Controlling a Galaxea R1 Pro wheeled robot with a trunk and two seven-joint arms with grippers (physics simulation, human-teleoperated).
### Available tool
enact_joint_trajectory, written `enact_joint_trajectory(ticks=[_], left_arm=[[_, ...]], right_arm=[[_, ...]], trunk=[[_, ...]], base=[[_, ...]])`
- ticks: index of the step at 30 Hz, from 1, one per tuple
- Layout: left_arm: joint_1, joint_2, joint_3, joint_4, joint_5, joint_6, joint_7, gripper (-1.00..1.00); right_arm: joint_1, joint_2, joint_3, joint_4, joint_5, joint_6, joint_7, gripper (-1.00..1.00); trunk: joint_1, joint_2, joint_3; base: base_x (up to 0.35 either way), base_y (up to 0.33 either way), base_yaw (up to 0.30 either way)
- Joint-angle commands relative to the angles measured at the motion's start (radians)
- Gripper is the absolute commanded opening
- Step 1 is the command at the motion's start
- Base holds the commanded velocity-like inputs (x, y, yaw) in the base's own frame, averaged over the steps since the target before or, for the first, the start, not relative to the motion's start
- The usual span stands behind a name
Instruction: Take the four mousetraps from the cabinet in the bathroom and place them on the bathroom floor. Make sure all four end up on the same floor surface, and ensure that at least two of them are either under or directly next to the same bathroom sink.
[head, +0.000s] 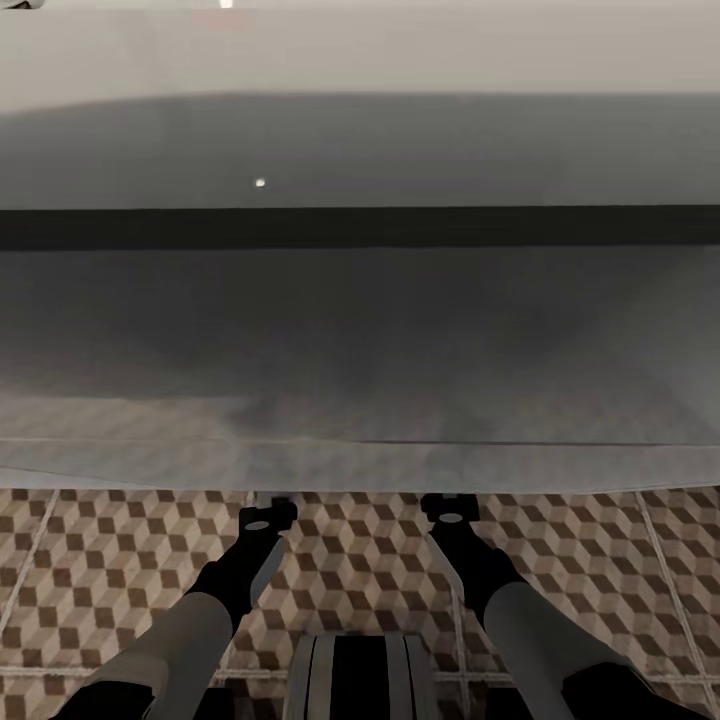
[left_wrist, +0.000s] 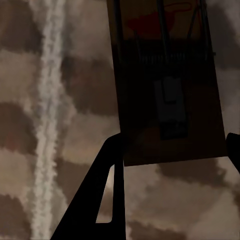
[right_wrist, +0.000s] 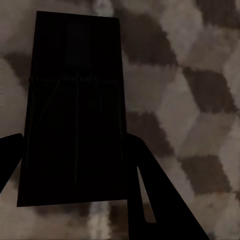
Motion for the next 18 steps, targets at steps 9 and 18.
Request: enact_joint_trajectory(ticks=[9,18], left_arm=[[0.000,0.000,-0.005,-0.002,0.002,0.007,0.009,-1.00],[0.000,0.000,-0.005,-0.002,0.002,0.007,0.009,-1.00]], right_arm=[[0.000,-0.001,0.013,0.035,-0.031,0.006,-0.013,-1.00],[0.000,-0.001,0.013,0.035,-0.031,0.006,-0.013,-1.00]], trunk=[[0.000,0.000,-0.001],[0.000,0.000,-0.001]], base=[[0.000,0.000,0.000],[0.000,0.000,0.000]])
